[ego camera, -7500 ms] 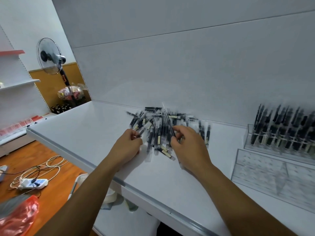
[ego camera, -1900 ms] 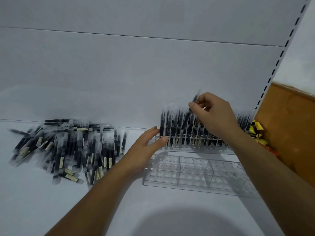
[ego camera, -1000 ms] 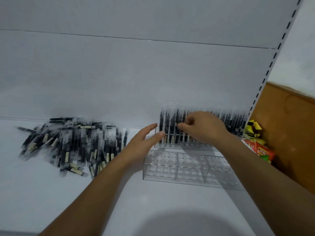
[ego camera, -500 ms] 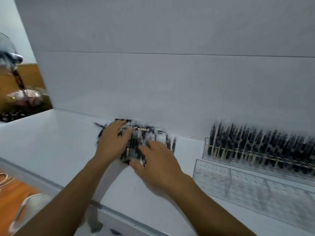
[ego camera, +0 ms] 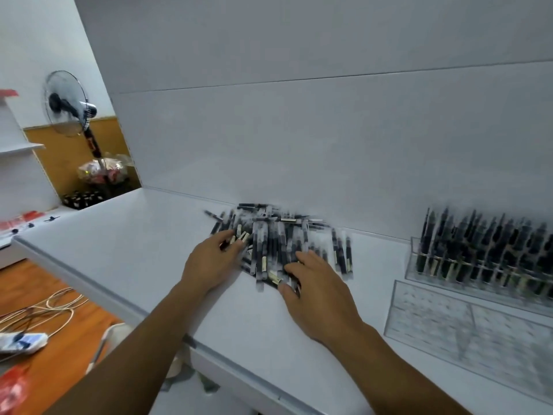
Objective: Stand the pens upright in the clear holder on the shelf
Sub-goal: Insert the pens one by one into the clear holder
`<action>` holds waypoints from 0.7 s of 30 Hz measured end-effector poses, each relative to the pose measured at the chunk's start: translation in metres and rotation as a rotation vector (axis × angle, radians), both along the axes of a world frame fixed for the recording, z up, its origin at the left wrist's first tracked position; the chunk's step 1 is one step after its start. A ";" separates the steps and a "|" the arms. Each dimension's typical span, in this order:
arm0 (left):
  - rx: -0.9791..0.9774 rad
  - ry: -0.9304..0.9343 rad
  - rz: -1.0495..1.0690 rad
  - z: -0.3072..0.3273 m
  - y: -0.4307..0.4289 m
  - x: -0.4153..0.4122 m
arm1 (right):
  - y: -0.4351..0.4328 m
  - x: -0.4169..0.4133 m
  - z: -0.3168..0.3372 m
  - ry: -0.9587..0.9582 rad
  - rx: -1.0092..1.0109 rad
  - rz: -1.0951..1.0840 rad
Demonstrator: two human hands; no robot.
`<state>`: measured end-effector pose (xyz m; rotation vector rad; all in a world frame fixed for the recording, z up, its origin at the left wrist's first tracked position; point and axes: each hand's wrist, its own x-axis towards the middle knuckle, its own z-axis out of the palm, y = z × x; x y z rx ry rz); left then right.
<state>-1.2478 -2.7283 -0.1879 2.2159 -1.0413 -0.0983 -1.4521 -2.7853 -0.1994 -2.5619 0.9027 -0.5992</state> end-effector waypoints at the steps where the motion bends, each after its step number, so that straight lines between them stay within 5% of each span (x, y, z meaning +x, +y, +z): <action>1: -0.017 0.006 0.010 0.002 0.000 -0.001 | 0.000 -0.001 0.001 -0.019 -0.004 -0.001; 7: -0.120 0.140 0.046 0.010 -0.001 -0.003 | 0.000 -0.003 0.008 -0.118 0.028 -0.052; 13: -0.077 0.291 0.044 0.030 -0.007 0.008 | 0.000 -0.005 0.009 -0.018 -0.061 -0.080; 21: -0.171 0.417 0.059 0.037 -0.012 0.017 | 0.000 -0.004 0.009 -0.247 0.165 -0.090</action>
